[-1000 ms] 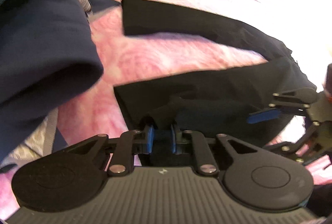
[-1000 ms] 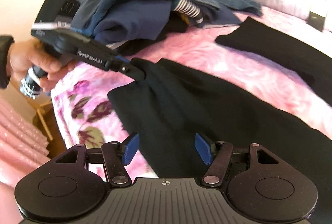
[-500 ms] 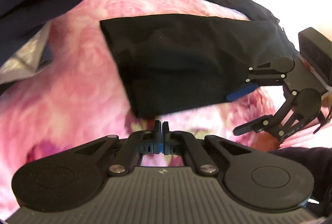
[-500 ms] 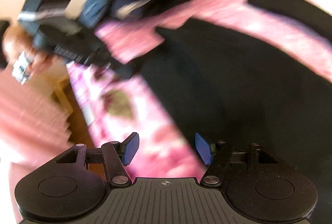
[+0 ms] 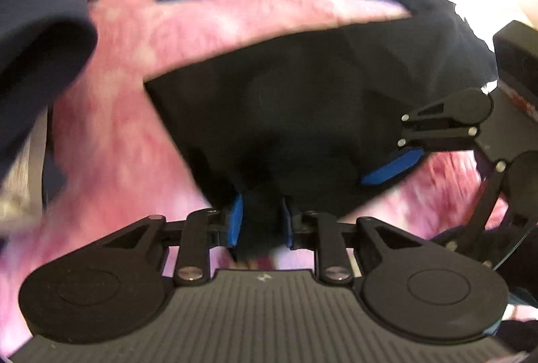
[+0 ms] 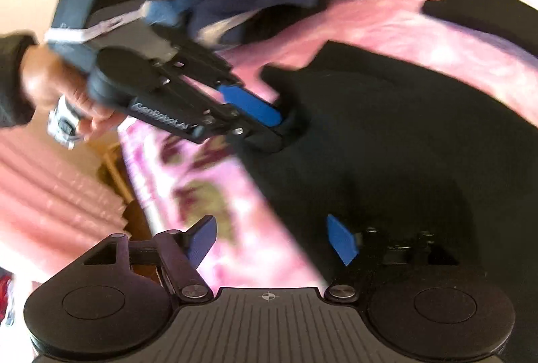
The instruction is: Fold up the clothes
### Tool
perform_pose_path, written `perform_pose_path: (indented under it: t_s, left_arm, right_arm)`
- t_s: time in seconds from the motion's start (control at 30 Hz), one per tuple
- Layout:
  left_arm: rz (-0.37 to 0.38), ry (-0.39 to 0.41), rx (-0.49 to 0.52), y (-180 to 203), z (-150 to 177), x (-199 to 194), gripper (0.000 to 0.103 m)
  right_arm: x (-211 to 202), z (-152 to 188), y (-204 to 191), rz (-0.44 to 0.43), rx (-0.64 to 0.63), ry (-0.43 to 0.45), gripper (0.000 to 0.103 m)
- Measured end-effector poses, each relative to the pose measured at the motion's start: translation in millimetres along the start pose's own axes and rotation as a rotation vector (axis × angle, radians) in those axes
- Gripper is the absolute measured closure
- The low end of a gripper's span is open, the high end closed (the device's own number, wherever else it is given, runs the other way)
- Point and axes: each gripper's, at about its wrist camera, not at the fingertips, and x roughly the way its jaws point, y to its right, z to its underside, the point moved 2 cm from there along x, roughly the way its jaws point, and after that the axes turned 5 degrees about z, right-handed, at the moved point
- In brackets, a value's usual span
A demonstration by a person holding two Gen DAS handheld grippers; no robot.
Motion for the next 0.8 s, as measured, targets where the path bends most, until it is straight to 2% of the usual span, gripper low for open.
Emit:
perform_pose_path:
  t_s: [0.1,0.17,0.27,0.33,0.43,0.5,0.53,0.63,0.7,0.8]
  left_arm:
    - [-0.027,-0.062,0.02,9,13,-8,0.086]
    - [-0.043,-0.061,0.033,13,11,-17,0.089]
    - [-0.042,0.036,0.061,24,-2,-31,0.089]
    - [-0.025,0.097,0.082,32,-18,-27,0.089]
    - [-0.016,0.068,0.102,40,-34,4,0.088]
    - [-0.047,-0.02,0.094,38,-33,27,0.087]
    - [-0.057,-0.035,0.093,38,-30,29,0.087]
    - [-0.096,-0.081,0.058,41,-31,19,0.086]
    - [-0.136,-0.123,0.053,47,-34,10,0.088]
    - [-0.17,-0.13,0.059,64,-45,-11,0.086]
  right_arm:
    - [-12,9,1,-0.044,0.051,-0.016,0.028]
    - [-34,15,14,-0.005,0.124,0.045,0.028]
    - [-78,31,53,0.12,0.279,0.175,0.027]
    - [-100,49,85,0.227,0.376,0.224,0.027]
    - [-128,80,131,0.39,0.516,0.267,0.027]
    - [-142,107,152,0.423,0.601,0.263,0.028]
    - [-149,119,157,0.431,0.626,0.256,0.028]
    - [-172,141,153,0.481,0.615,0.194,0.028]
    - [-197,163,156,0.523,0.694,0.16,0.028]
    - [-247,198,166,0.636,0.843,0.118,0.027]
